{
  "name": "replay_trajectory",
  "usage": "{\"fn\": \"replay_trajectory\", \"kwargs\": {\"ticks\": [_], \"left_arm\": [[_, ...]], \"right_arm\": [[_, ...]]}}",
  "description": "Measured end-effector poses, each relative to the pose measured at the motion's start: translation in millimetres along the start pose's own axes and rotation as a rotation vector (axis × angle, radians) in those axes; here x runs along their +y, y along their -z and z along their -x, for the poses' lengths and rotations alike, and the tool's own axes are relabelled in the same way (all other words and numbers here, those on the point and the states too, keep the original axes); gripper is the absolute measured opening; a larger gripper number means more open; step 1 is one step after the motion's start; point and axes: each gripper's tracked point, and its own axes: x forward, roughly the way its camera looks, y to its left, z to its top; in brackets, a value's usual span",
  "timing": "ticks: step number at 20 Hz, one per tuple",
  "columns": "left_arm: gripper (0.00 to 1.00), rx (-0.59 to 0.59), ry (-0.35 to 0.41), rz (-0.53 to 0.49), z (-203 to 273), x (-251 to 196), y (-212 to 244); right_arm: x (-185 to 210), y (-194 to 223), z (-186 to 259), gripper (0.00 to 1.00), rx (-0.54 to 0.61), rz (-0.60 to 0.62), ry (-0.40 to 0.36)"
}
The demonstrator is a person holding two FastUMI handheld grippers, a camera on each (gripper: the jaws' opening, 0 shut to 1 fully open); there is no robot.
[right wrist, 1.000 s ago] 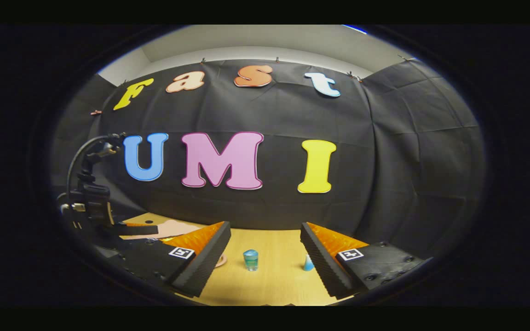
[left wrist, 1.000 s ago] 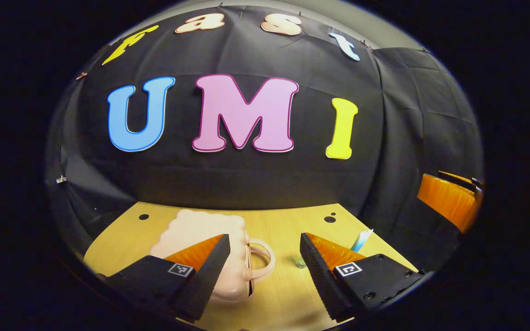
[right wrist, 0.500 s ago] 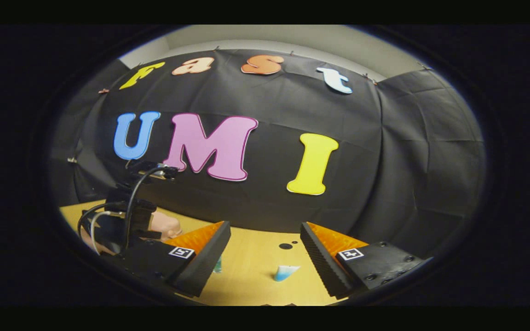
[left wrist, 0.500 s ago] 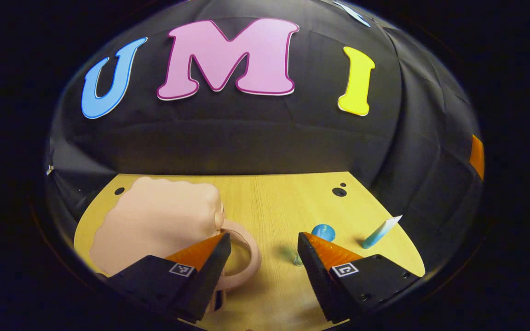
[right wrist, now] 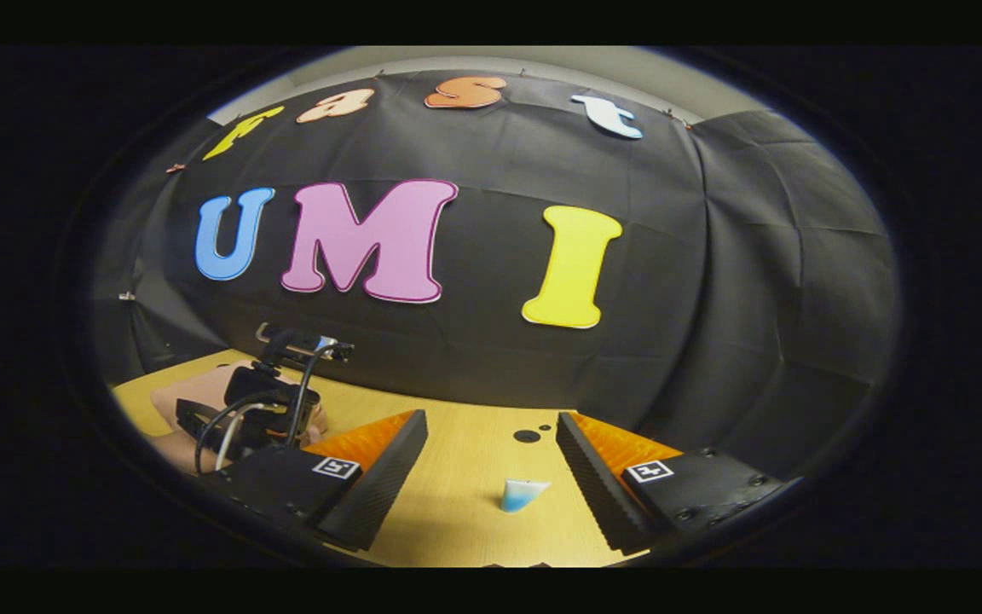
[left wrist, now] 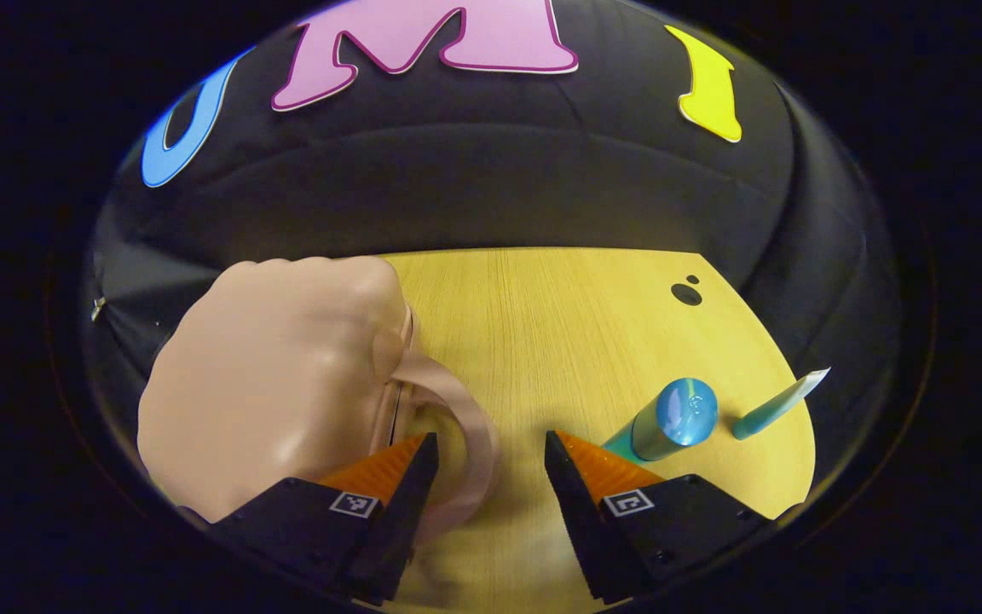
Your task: First open the suitcase, pack the skin care products into it, and then close the suitcase.
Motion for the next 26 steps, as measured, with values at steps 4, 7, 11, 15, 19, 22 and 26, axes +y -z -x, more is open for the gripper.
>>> {"fn": "replay_trajectory", "kwargs": {"ticks": [4, 7, 11, 15, 19, 22, 26], "left_arm": [[0.58, 0.059, -0.010, -0.008, -12, 3, 11], [0.25, 0.065, 0.038, 0.037, -15, 0, 11], [0.14, 0.025, 0.107, 0.090, -5, -5, -3], [0.07, -0.067, 0.146, 0.118, 23, 2, -39], [0.06, -0.114, 0.229, 0.224, 69, 23, -80], [0.06, -0.175, 0.234, 0.220, 115, 58, -117], [0.06, -0.186, 0.251, 0.221, 163, 132, -147]], "right_arm": [[4, -1, 1, 0.97, 0.006, -0.042, -0.005], [13, -13, 2, 0.97, -0.018, -0.076, -0.004], [23, -18, 11, 0.97, -0.027, -0.058, -0.011], [34, -19, 24, 0.96, -0.012, -0.053, -0.013], [52, -25, 33, 0.96, -0.015, -0.059, -0.021], [69, -36, 39, 0.96, -0.036, -0.070, -0.041], [94, -47, 45, 0.96, -0.062, -0.079, -0.074]]}}
